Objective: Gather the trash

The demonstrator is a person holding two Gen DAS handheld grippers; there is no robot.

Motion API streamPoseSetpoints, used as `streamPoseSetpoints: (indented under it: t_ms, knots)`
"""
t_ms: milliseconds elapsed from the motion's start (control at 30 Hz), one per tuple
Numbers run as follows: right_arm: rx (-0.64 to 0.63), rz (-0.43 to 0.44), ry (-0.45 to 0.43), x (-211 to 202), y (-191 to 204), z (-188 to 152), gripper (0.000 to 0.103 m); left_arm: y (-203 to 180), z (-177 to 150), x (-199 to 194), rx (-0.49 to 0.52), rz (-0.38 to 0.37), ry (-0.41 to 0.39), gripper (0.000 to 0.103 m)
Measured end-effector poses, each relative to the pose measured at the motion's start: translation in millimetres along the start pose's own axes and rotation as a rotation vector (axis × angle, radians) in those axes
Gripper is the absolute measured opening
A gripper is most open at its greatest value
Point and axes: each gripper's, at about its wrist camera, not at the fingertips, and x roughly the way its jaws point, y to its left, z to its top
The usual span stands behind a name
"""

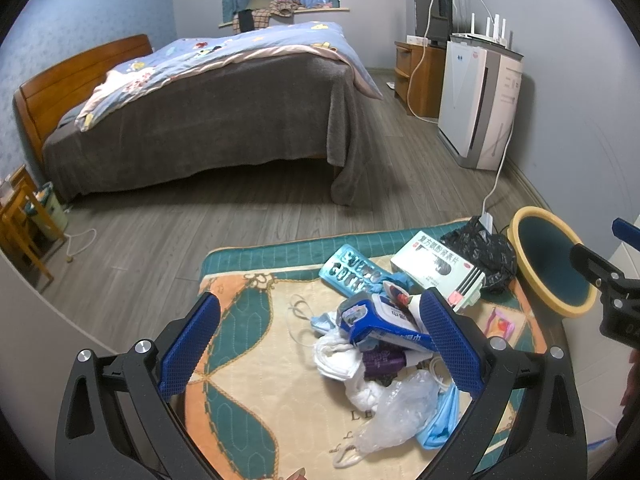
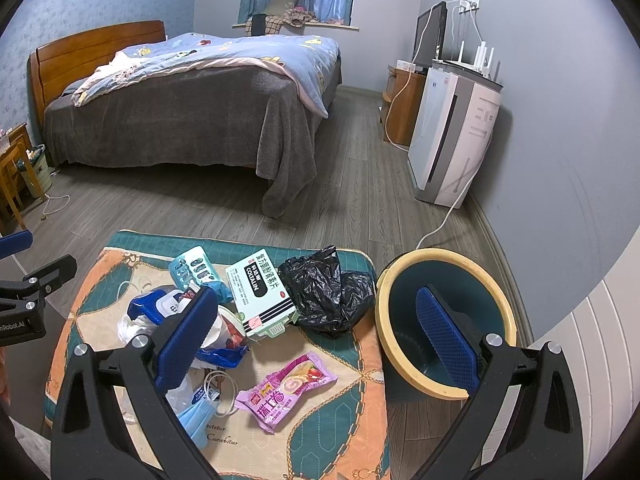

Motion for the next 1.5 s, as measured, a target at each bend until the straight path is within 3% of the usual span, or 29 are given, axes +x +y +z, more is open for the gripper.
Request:
streamPoseSetpoints:
  t_ms: [167, 300, 433, 600, 767, 867, 933, 1067, 1133, 1200, 1267, 1367, 1500]
  knots:
    - [0.036, -0.003, 0.024, 5, -6, -3, 0.098, 3, -6, 0, -0.031, -0.031, -0.004, 0.099]
    - [0.117, 0.039, 0.113, 24, -16, -13, 0.098, 5, -10, 3, -0.044, -0.032, -0.006, 0.099]
    - [0.138, 0.013, 0.214, 44, -21, -20, 0.098, 7, -8, 13, -0.032, 0.007, -0.023, 0.099]
    - [0.179, 0.035, 0.321, 73, -21, -33, 0.097, 5, -6, 42, -0.003, 0.001, 0.057, 0.099]
    - [0.236, 0.045, 0.412, 103, -18, -52, 0.097, 9, -13, 69, -0.037, -0.033, 0.152, 0.099]
    - [0.262, 0.052, 0.469, 122, -15, -64, 0.097, 4, -11, 72, 0.007, -0.012, 0.138, 0.099]
    - [0.276, 0.065, 0.505, 133, -12, -73, 0.093, 0, -9, 72, 0.026, -0.039, 0.122, 0.099]
    - [0.319, 0.106, 0.584, 154, -7, -93, 0.078, -11, -7, 75, 0.074, -0.047, 0.119, 0.099]
    - [0.339, 0.112, 0.61, 159, -7, -99, 0.059, -18, -7, 78, 0.097, -0.059, 0.125, 0.099]
    - [0.337, 0.085, 0.609, 156, -12, -95, 0.029, -24, -7, 81, 0.114, -0.071, 0.13, 0.099]
    - [0.378, 0.112, 0.605, 149, -21, -87, 0.009, -29, -5, 83, 0.117, -0.086, 0.132, 0.099]
    - [0.364, 0.12, 0.587, 135, -35, -68, 0.007, -41, 1, 87, 0.118, -0.116, 0.136, 0.099]
    - [0.294, 0.131, 0.492, 115, -59, -35, 0.007, -66, 9, 96, 0.139, -0.159, 0.137, 0.099]
